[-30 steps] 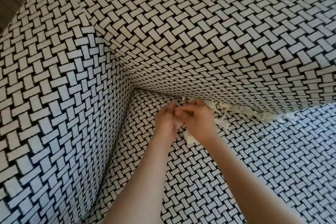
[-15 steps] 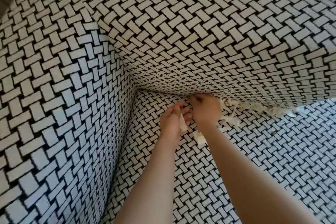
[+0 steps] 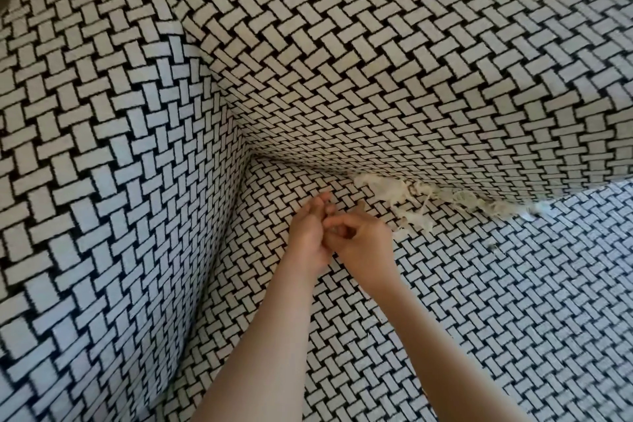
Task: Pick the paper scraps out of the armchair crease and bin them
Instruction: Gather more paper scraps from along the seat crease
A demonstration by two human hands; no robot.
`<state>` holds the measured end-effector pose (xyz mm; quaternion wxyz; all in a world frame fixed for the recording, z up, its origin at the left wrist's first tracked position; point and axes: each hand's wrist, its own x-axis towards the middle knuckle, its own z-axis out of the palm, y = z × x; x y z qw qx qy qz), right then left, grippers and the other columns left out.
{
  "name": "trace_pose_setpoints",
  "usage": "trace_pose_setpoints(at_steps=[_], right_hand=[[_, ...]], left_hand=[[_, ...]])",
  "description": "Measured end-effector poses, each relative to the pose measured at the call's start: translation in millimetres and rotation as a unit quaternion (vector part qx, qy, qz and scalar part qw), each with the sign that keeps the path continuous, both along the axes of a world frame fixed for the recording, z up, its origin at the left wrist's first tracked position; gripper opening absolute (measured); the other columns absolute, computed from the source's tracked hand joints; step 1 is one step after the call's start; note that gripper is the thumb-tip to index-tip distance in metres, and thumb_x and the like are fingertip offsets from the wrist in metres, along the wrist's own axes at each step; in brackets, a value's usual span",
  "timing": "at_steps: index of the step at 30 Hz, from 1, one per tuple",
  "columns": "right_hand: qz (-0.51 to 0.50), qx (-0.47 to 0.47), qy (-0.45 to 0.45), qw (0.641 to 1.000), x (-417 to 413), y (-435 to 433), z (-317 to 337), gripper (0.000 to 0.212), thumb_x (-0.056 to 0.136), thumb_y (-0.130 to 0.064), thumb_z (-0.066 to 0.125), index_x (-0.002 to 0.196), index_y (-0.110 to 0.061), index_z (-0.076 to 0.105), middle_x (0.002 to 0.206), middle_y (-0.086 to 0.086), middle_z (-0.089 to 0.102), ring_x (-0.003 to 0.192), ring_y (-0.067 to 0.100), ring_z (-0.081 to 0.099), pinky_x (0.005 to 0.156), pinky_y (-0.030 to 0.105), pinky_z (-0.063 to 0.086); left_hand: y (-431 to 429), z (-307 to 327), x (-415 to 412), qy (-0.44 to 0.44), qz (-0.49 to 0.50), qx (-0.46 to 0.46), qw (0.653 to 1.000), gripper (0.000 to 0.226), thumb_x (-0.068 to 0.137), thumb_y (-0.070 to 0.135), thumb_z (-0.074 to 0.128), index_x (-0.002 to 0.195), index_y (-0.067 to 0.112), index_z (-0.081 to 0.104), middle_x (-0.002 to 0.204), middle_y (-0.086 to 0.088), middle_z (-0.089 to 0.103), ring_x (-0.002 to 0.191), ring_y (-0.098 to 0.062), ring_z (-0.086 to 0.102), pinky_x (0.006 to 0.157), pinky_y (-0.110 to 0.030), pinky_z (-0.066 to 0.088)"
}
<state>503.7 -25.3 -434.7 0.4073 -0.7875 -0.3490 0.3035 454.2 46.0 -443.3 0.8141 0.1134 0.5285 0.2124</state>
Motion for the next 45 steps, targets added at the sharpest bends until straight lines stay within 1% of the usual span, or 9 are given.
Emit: trace_pose_setpoints(at_steps=[4,9,14,22,27,30,33,37,45], right_hand=[[-0.011,0.004,0.110,0.994,24,-12,10,0.022,0.079,-0.004,0.067,0.084,-0.024,0.072,0.081,-0.007,0.068,0.067,0.008,0.060,0.065,0.021,0.050],[-0.006,-0.101,-0.133,0.986,49,-5,-3,0.029,0.087,-0.029,0.062,0.110,-0.012,0.065,0.102,0.003,0.059,0.067,0.006,0.049,0.057,0.011,0.035],[0.094,-0.172,-0.210,0.958,42,14,-6,0.021,0.091,-0.007,0.050,0.105,-0.008,0.066,0.113,0.008,0.057,0.090,0.022,0.059,0.073,0.029,0.050],[-0.122,-0.011,0.052,0.991,39,7,6,0.010,0.078,-0.011,0.071,0.084,-0.015,0.065,0.068,-0.014,0.063,0.057,-0.005,0.057,0.056,0.004,0.044],[0.008,-0.033,0.041,0.999,25,19,5,0.009,0.081,-0.009,0.067,0.088,-0.010,0.073,0.089,0.001,0.071,0.077,0.006,0.062,0.073,0.015,0.050],[0.075,-0.017,-0.050,0.996,20,17,4,0.015,0.085,-0.012,0.063,0.094,-0.009,0.074,0.111,0.002,0.060,0.104,0.014,0.053,0.087,0.022,0.044],[0.028,0.018,-0.037,0.999,24,3,12,0.021,0.089,-0.016,0.058,0.107,-0.015,0.069,0.111,-0.005,0.045,0.097,0.008,0.049,0.078,0.011,0.041],[0.138,-0.119,-0.082,0.980,35,-32,6,0.056,0.074,-0.028,0.072,0.127,-0.027,0.053,0.119,-0.009,0.036,0.117,0.010,0.032,0.098,0.023,0.032],[0.036,-0.092,-0.087,0.991,30,-42,-7,0.017,0.080,-0.003,0.067,0.095,-0.009,0.071,0.093,0.001,0.069,0.074,0.007,0.059,0.065,0.008,0.048]], left_hand=[[0,2,3,0.039,-0.024,0.028,0.999,0.024,0.100,0.020,0.034,0.092,0.012,0.055,0.061,0.002,0.047,0.040,-0.006,0.039,0.044,-0.017,0.040],[9,9,9,0.123,-0.107,0.032,0.986,0.030,0.097,0.010,0.029,0.082,0.014,0.055,0.053,0.005,0.041,0.025,-0.002,0.025,0.029,-0.010,0.016],[7,8,18,0.157,-0.081,0.034,0.984,0.032,0.095,0.004,0.032,0.079,0.012,0.059,0.049,0.001,0.061,0.027,-0.006,0.042,0.034,-0.011,0.024],[7,9,23,0.138,-0.031,0.012,0.990,0.026,0.096,0.007,0.037,0.086,0.008,0.062,0.076,-0.009,0.064,0.062,-0.016,0.063,0.067,-0.027,0.052],[13,6,15,0.109,-0.067,-0.007,0.992,0.026,0.096,0.009,0.037,0.095,0.009,0.063,0.086,-0.010,0.065,0.070,-0.018,0.061,0.053,-0.025,0.052],[19,12,12,0.100,-0.095,-0.039,0.990,0.032,0.095,0.008,0.032,0.079,0.014,0.058,0.070,-0.003,0.056,0.059,-0.012,0.051,0.051,-0.021,0.042],[21,12,11,0.124,-0.104,-0.049,0.986,0.036,0.091,0.005,0.027,0.078,0.014,0.059,0.051,0.004,0.047,0.035,-0.004,0.035,0.037,-0.013,0.029],[22,7,10,0.083,-0.090,-0.048,0.991,0.038,0.093,0.005,0.021,0.079,0.011,0.056,0.034,0.009,0.036,0.022,-0.002,0.024,0.024,-0.011,0.016],[5,5,19,0.150,-0.083,0.043,0.984,0.032,0.096,0.004,0.034,0.076,0.009,0.058,0.038,0.004,0.056,0.025,-0.004,0.039,0.030,-0.011,0.028]])
